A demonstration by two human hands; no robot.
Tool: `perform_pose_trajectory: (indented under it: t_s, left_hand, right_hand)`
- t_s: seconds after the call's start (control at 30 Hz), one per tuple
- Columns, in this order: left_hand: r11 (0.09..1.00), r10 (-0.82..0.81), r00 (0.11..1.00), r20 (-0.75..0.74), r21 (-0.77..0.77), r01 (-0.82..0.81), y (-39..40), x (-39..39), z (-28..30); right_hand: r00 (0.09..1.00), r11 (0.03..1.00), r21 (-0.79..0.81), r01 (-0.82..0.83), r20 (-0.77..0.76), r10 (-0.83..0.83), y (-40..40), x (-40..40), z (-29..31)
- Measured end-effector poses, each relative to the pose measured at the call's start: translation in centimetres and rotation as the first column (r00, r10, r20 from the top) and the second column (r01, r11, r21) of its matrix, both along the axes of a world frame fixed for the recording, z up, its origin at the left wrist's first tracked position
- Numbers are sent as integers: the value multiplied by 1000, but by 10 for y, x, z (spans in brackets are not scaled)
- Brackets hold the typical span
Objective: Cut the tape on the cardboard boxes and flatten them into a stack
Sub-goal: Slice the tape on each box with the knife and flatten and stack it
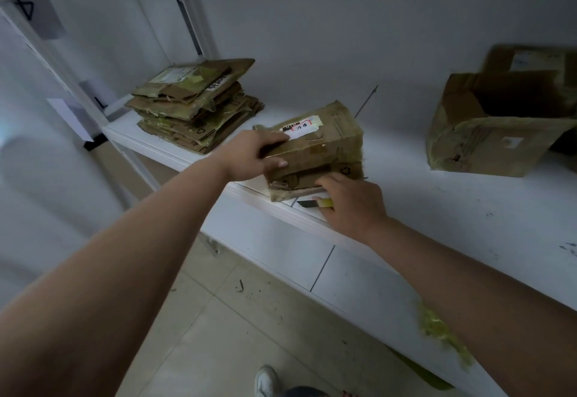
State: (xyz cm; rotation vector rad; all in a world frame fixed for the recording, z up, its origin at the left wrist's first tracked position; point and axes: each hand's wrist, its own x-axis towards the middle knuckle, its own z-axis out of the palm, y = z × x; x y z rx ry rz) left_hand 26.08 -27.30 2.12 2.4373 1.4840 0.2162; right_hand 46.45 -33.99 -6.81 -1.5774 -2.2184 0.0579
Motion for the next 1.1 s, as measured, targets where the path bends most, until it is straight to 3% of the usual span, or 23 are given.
perform_pose_trajectory:
  t_s: [0.23, 0.37, 0.43, 0.53, 0.63, 0.83, 0.93, 1.1]
  left_hand:
    - [945, 39, 999, 20, 325, -43, -2, 18, -22]
    - [983, -92, 996, -8, 156, 92, 8, 0, -17]
    - [991, -122, 991, 57, 66, 118, 11, -6, -19]
    - [988, -148, 980, 134, 58, 142, 15, 0, -25]
    - [992, -120, 983, 138, 48, 115, 19, 3, -24]
    - [993, -116, 988, 99, 36, 113, 18, 6, -22]
    - [992, -111, 984, 141, 73, 101, 12, 7, -25]
    - [992, -42, 994, 102, 121, 30, 2, 5, -34]
  right_hand:
    - [998, 999, -8, -48, -47, 47, 17, -34, 9]
    - [997, 997, 10, -75, -17, 75, 19, -33, -1]
    - [995, 994, 40, -97, -24, 98, 16, -31, -8]
    - [990, 984, 117, -134, -28, 138, 15, -24, -12]
    - [974, 976, 28, -216, 75, 214, 6, -17, -21]
    - [951, 957, -66, -283, 107, 288, 5, -7, -13]
    - [968, 967, -102, -232, 70, 240, 10, -4, -6]
    - [997, 998, -56, 11, -75, -15, 1, 18, -17]
